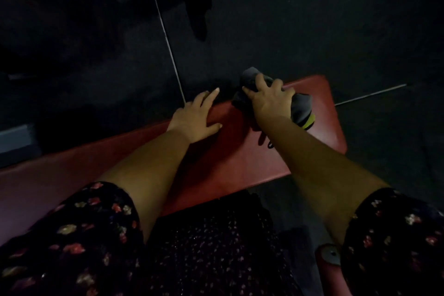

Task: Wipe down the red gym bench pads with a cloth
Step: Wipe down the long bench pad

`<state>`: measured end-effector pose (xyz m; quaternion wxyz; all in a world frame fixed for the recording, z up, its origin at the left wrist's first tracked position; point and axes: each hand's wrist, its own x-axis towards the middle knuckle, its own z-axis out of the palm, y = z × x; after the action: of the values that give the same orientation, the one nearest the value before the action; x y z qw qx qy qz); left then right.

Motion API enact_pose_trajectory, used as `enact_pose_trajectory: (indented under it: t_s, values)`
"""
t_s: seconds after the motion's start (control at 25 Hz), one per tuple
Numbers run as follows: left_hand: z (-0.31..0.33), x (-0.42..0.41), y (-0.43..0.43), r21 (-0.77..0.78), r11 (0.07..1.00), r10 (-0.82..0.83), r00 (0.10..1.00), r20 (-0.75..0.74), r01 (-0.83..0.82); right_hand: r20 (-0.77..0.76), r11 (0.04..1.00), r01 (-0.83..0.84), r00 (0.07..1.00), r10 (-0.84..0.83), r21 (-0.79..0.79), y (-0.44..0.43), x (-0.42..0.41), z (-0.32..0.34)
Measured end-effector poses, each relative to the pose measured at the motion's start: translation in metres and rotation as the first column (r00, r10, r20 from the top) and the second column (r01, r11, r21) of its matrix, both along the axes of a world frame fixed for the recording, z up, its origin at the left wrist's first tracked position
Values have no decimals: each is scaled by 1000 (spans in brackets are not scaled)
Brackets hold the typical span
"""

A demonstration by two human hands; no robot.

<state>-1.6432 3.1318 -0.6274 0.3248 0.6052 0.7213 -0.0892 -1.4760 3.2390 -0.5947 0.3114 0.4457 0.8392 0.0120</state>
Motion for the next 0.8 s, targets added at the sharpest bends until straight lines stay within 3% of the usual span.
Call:
enact_pose_trajectory:
  t_s: [0.16, 0.36, 0.48, 0.56, 0.68, 0.8]
  values:
    - [-5, 14, 21, -62, 991, -120, 993, -2, 120, -8, 997, 69, 998, -69, 20, 23, 31, -1]
    - [-6, 36, 33, 109, 959, -259, 966, -26, 260, -48, 992, 122, 992, -120, 42, 41, 60, -3]
    - [-6, 66, 52, 153, 879, -442, 892, -88, 451, -55, 986, 159, 986, -156, 51, 49, 75, -2]
    - [-8, 82, 63, 101, 823, -547, 828, -126, 559, -56, 978, 199, 979, -196, 58, 55, 84, -2]
    - [-7, 85, 71, 66, 783, -603, 780, -165, 619, -58, 971, 233, 972, -229, 60, 58, 90, -4]
    - [2, 94, 85, 124, 802, -573, 811, -116, 584, -77, 945, 323, 945, -319, 49, 63, 91, -6]
